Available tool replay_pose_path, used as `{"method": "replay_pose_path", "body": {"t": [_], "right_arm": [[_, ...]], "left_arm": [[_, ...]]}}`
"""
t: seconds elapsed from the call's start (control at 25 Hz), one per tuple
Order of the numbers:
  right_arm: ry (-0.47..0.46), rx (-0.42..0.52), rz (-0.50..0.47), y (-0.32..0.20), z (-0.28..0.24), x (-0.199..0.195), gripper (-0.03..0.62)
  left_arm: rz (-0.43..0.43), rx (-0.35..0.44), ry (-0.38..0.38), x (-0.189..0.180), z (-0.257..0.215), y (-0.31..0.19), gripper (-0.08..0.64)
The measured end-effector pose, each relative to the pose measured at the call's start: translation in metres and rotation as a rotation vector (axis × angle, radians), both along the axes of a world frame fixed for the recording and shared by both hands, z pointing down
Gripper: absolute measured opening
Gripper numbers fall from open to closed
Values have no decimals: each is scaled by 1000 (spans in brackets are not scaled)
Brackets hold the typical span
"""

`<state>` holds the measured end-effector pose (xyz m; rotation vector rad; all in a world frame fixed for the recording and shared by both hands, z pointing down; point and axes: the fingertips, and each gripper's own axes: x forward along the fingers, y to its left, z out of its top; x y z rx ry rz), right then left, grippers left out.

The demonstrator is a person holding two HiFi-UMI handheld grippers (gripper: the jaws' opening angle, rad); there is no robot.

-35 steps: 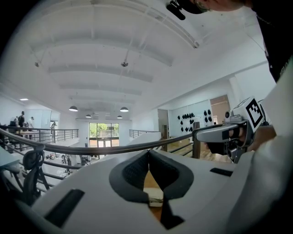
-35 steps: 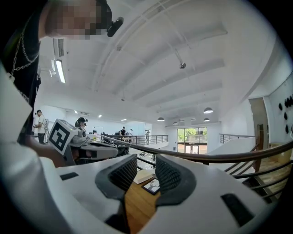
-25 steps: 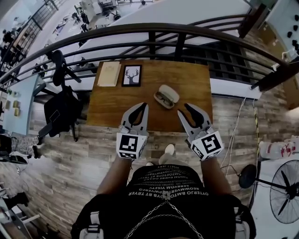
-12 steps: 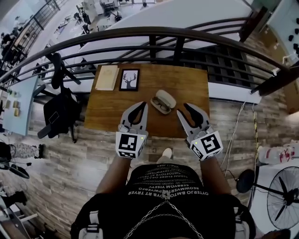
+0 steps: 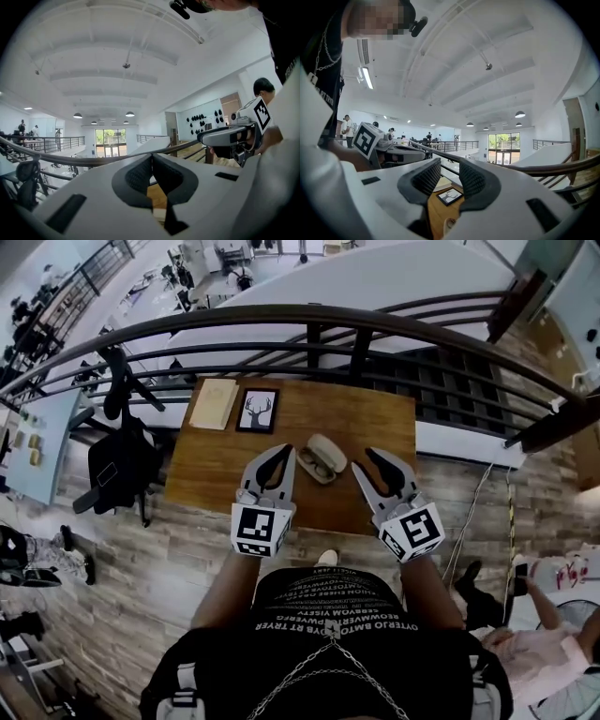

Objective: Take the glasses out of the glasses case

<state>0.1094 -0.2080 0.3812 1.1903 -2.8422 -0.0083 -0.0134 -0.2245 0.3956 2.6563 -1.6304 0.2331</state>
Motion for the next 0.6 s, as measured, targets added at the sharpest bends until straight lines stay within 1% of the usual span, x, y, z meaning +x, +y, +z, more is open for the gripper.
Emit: {"method": "replay_pose_path", "body": {"t": [0.16, 0.36, 0.52, 0.6], "right_arm": [[4, 4, -23, -10, 2, 5, 115], [-8, -8, -45, -19, 6, 2, 115], [-12, -23, -43, -27, 12, -3, 115], [-9, -27, -48, -30, 13, -8, 115]], "left_arm": [[-21, 15, -4, 6, 0, -5, 26], [-46, -36, -27, -2, 11, -7, 26], [-59, -18, -14, -8, 9, -13, 26], [-58, -27, -12, -12, 13, -14, 26]]}}
